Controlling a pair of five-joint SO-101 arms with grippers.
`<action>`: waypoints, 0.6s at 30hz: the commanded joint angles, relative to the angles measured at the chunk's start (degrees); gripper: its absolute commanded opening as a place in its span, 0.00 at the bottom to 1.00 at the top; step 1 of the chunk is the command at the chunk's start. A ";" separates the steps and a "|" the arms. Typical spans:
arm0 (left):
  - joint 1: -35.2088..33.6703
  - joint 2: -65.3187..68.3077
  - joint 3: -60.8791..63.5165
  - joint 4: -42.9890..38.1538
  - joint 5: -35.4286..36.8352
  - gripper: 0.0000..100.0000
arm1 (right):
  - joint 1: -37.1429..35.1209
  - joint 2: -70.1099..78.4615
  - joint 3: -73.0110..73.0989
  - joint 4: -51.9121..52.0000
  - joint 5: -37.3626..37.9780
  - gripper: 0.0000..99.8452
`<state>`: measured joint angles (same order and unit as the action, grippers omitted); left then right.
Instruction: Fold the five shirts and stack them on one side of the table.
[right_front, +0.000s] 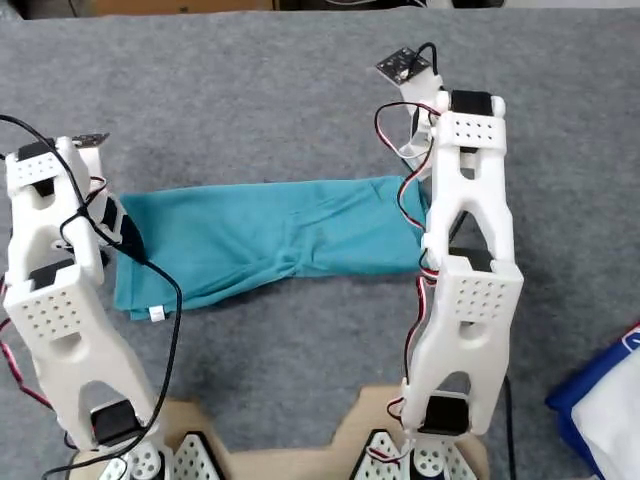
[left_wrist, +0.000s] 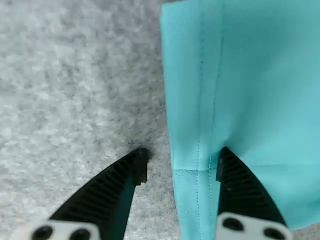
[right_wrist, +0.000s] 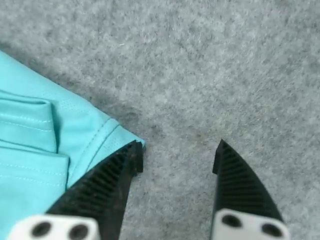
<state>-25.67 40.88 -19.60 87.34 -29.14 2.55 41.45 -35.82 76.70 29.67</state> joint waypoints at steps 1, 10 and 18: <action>1.85 1.45 -2.29 2.02 0.18 0.23 | 0.84 -0.22 -2.51 -1.14 -0.35 0.24; 7.56 1.45 3.25 2.90 0.00 0.05 | 0.84 -0.22 -2.51 -1.23 -0.26 0.24; 11.16 0.84 5.36 2.81 0.18 0.02 | 6.64 -0.66 -3.12 -4.31 -0.53 0.24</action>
<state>-15.65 41.49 -16.53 89.54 -29.05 6.42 41.45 -35.82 73.80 29.67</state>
